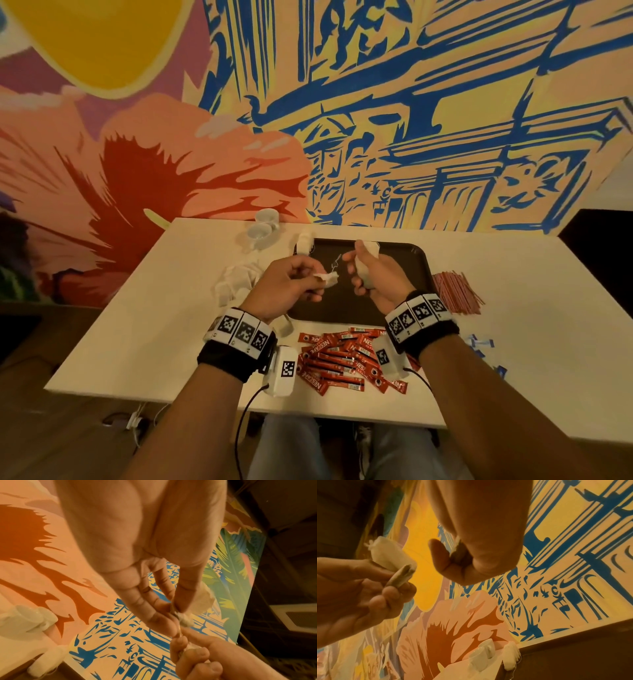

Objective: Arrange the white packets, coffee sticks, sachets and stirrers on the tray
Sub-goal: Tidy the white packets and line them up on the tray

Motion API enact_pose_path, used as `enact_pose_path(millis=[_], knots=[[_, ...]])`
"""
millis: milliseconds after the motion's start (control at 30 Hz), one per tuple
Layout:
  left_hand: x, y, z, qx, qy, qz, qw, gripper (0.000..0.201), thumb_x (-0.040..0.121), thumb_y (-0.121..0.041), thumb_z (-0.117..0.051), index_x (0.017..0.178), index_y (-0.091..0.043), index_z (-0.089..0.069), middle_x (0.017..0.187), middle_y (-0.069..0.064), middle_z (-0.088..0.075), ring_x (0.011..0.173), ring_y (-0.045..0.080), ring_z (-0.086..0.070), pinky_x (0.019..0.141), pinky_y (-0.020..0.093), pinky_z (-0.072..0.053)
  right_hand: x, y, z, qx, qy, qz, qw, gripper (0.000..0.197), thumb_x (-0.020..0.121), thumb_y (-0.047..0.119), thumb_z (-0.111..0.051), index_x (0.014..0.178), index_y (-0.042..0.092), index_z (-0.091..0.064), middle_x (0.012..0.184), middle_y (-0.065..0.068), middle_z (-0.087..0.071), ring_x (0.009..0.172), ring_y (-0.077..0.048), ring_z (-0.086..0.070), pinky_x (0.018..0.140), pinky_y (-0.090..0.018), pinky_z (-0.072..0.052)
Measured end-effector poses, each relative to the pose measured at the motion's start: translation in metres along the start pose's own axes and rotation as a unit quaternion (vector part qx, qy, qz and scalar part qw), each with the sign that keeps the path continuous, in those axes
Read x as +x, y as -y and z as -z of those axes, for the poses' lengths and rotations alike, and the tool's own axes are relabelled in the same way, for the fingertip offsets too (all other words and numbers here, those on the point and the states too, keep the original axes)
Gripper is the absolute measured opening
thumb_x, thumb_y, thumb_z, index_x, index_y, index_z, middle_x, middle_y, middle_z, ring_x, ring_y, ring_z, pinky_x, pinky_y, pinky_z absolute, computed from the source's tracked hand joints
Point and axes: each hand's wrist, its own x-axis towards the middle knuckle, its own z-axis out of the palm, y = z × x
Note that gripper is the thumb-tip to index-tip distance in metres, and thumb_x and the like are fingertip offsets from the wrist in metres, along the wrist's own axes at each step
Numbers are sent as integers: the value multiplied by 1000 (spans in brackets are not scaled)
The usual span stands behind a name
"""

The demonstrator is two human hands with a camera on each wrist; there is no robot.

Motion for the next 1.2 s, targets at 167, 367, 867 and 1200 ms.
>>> enact_pose_path(millis=[167, 367, 867, 1200], knots=[[0, 4, 6, 108, 3, -155, 982, 26, 81, 7, -74, 84, -19, -73, 102, 1, -71, 101, 22, -67, 91, 38, -53, -8, -1, 4, -38, 93, -83, 991, 52, 93, 61, -60, 105, 10, -66, 76, -1, -57, 58, -11, -48, 47, -22, -37], [4, 6, 8, 153, 21, -179, 972, 30, 84, 7, -71, 82, -23, -77, 118, -3, -61, 111, 14, -61, 93, 34, -52, -17, 1, -2, -39, 214, -96, 971, 47, 86, 46, -75, 113, 9, -68, 87, -6, -62, 58, -9, -47, 44, -17, -37], [13, 6, 6, 52, -27, -21, 998, 22, 90, -2, -70, 112, -5, -65, 79, 13, -69, 70, 17, -71, 65, 23, -58, 0, -15, 6, -51, 123, -18, 991, 43, 88, 24, -80, 123, 4, -66, 99, -9, -73, 66, -11, -56, 49, -22, -43], [33, 8, 18, 136, -12, -22, 990, 10, 86, -11, -77, 95, -15, -77, 88, 16, -73, 75, 23, -67, 75, 40, -58, 12, -22, 18, -79, 96, -18, 992, 37, 84, 22, -83, 115, 6, -71, 88, -4, -64, 66, -8, -55, 54, -23, -44]])
